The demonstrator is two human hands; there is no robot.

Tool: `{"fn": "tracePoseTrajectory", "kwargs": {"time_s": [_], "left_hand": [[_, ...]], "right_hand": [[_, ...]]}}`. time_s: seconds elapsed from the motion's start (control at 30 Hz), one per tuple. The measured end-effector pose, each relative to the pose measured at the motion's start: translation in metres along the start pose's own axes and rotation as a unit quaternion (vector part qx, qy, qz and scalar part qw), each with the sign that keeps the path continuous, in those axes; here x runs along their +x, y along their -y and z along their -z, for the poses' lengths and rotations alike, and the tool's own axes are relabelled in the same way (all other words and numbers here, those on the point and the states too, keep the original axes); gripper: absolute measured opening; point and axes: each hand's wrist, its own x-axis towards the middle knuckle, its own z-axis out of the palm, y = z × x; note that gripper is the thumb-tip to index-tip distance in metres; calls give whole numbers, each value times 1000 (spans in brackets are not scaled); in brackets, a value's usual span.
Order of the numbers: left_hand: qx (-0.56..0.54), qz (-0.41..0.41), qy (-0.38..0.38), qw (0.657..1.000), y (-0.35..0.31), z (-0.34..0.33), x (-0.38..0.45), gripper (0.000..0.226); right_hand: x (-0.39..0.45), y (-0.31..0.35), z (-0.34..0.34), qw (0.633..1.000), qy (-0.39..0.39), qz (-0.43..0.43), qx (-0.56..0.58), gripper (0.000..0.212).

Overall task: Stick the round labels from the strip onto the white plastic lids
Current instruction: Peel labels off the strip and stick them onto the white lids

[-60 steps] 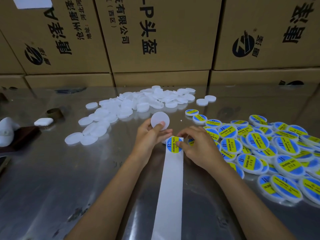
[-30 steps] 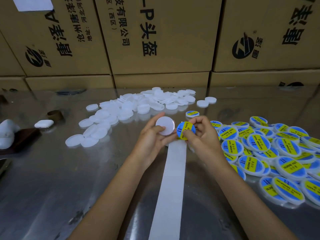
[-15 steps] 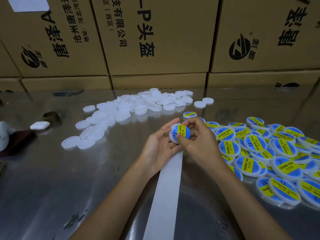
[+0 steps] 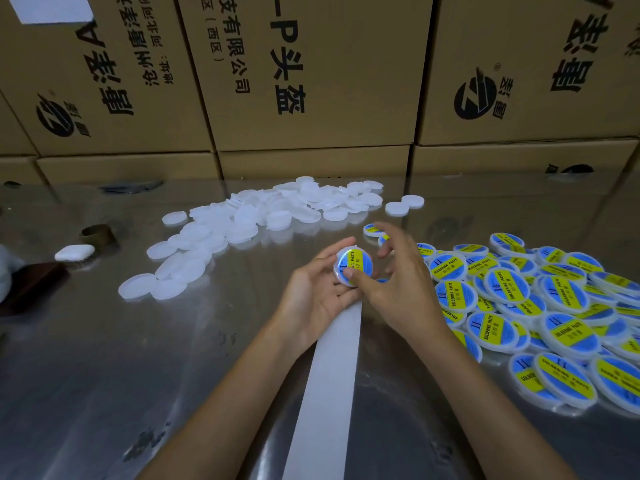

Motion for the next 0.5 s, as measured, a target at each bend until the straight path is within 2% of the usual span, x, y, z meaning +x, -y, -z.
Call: {"fn": "tracePoseTrajectory", "kwargs": {"time_s": [0.07,0.17,0.3,0.4,0.5], "left_hand": [[-23,6,1,1000,0,1,0,46],[-43,12,7,999,-2,0,0,47],[-23,11,23,999,-2,-1,-1,50],[-9,21,34,999,-3,-1,-3,49],[23,17,30,999,-1,-2,-2,38]], "right_hand": [[0,-2,2,1000,-1,-22,0,71],[0,-3,0,1000,5,-22,2,55],[1,-4,-4,1000,-16,23,3,39],[2,-8,-4,997,-51,45,42,32],[3,-11,-3,996,-62,49,52,30]]}}
